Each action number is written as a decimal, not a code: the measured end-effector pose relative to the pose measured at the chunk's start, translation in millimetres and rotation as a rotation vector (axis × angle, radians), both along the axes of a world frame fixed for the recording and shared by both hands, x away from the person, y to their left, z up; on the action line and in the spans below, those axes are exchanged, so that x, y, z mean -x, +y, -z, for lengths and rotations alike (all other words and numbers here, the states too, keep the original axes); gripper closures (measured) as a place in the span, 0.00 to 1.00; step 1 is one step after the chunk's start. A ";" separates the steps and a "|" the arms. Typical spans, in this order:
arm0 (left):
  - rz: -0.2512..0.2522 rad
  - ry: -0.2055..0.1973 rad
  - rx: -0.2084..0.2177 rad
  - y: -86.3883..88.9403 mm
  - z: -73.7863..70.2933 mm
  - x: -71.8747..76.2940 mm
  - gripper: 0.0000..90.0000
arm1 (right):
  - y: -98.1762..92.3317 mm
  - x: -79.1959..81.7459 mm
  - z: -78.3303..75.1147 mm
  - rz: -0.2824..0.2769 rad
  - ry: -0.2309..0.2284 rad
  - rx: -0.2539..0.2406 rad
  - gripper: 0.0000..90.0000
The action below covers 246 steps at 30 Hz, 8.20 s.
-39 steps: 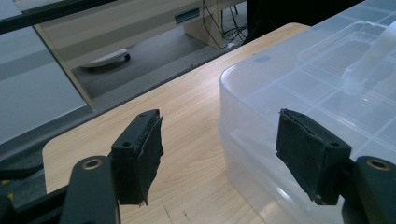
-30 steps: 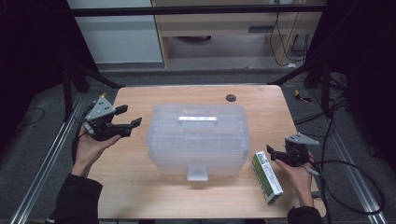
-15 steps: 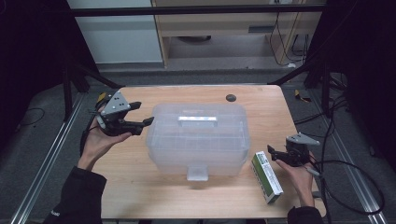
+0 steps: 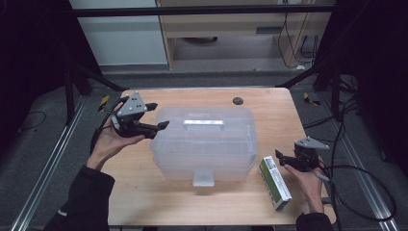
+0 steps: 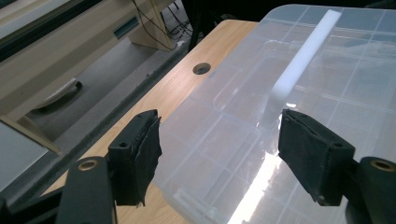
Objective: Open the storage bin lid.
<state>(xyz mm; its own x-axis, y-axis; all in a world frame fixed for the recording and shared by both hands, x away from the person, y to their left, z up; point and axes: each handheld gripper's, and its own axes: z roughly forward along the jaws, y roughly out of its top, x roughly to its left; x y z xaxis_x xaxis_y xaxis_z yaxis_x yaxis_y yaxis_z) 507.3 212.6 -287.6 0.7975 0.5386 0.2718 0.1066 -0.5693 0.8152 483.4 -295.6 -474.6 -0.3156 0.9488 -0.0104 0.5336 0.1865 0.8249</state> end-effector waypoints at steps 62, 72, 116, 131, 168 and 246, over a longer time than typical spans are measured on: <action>0.144 -0.075 -0.403 -85.9 -4.0 8.6 0.43 | 0.2 -1.5 4.4 -0.054 0.076 0.028 0.29; 0.135 -0.084 -0.467 -95.3 -0.1 5.5 0.48 | 1.0 -1.5 4.8 -0.058 0.086 0.027 0.30; 0.114 -0.140 -0.639 -120.4 9.4 1.1 0.78 | 2.7 -0.2 -1.6 -0.093 0.099 -0.004 0.41; 0.125 -0.132 -0.608 -118.1 8.1 -0.6 0.79 | 8.0 9.2 -28.9 -0.138 -0.006 -0.037 0.60; 0.064 -0.168 -0.588 -118.9 -4.0 -15.1 0.77 | 37.5 28.4 -75.6 -0.387 -0.010 -0.133 1.00; -0.478 -0.100 0.153 37.7 8.2 26.3 0.66 | 66.7 28.0 -74.5 -0.467 -0.012 -0.199 0.99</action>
